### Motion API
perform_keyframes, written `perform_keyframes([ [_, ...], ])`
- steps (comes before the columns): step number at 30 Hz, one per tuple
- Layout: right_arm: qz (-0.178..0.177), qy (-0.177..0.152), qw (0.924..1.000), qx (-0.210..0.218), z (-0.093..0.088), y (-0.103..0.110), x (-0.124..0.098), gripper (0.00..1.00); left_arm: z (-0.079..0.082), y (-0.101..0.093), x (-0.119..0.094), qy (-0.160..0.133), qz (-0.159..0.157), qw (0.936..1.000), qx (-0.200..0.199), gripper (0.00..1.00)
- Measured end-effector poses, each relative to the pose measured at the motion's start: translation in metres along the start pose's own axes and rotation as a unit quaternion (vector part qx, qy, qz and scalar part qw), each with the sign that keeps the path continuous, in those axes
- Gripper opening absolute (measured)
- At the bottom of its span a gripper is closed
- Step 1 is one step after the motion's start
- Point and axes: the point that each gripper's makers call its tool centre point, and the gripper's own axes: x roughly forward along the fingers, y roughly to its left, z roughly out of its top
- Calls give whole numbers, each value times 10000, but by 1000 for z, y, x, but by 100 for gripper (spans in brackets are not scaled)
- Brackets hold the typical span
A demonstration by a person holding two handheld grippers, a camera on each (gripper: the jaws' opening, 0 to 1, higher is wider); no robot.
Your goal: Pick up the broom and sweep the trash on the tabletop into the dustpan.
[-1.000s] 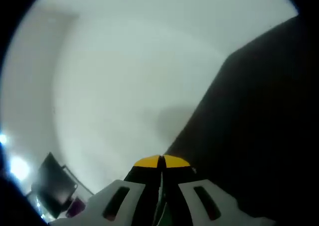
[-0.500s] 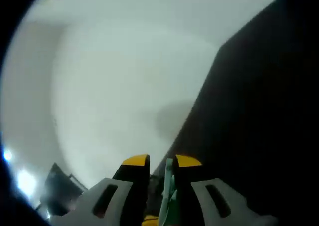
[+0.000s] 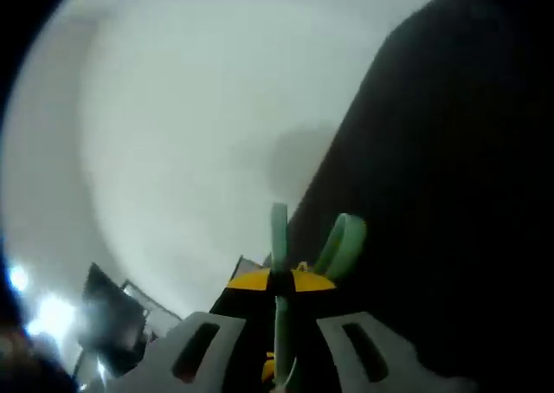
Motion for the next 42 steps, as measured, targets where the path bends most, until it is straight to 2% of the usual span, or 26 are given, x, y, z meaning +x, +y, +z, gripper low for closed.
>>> perform_keyframes([
  [2,2,-110,9996,248,1,1,-3,9,0,0,0,-3,-4,10000,-12,0],
  [4,81,-280,9967,763,6,-1,-5,8,0,0,0,0,-5,10000,-11,0],
  [6,140,-295,9925,1178,6,-3,-5,8,0,0,0,3,-4,10000,-2,0],
  [7,133,-288,9935,1096,5,-1,-4,8,0,0,0,3,-3,10000,0,0],
  [9,-9,-259,9975,654,3,-3,-3,8,0,0,0,-1,-7,10000,-7,0],
  [13,8,-202,9977,652,3,-3,1,8,0,1,-1,2,-1,10000,-5,0],
  [15,10,-111,9980,619,-4,1,2,8,0,1,-1,12,13,10000,3,0],
  [18,-122,12,9995,285,-8,-1,3,8,0,3,-2,20,40,10000,-11,0],
  [21,-177,2,9997,144,-8,2,4,8,1,5,-4,18,110,9999,24,0],
  [23,-232,-23,9997,10,-6,1,4,8,4,6,-5,-33,171,9998,84,0],
  [26,-251,-29,9996,-157,-7,4,5,8,19,7,-8,-347,261,9989,188,0],
  [27,-257,-21,9995,-203,-6,3,5,8,22,7,-8,-388,285,9986,232,0],
  [29,-271,-40,9994,-213,-5,3,5,8,27,1,-3,-419,233,9971,589,0],
  [31,-262,-22,9993,-253,-7,3,6,8,31,-5,3,-455,188,9967,653,0],
  [33,-270,-16,9992,-284,-9,3,6,8,28,-6,10,-349,153,9964,754,0],
  [36,-264,10,9991,-322,-10,4,6,9,9,-1,15,155,245,9954,917,0],
  [38,-263,14,9989,-395,-10,5,5,11,15,-1,15,-13,220,9961,857,0],
  [40,-140,-48,9997,-201,-8,10,5,18,14,2,14,-8,202,9965,815,0],
  [42,-173,-120,9993,-321,-4,12,2,20,14,-3,13,-11,191,9964,825,0],
])
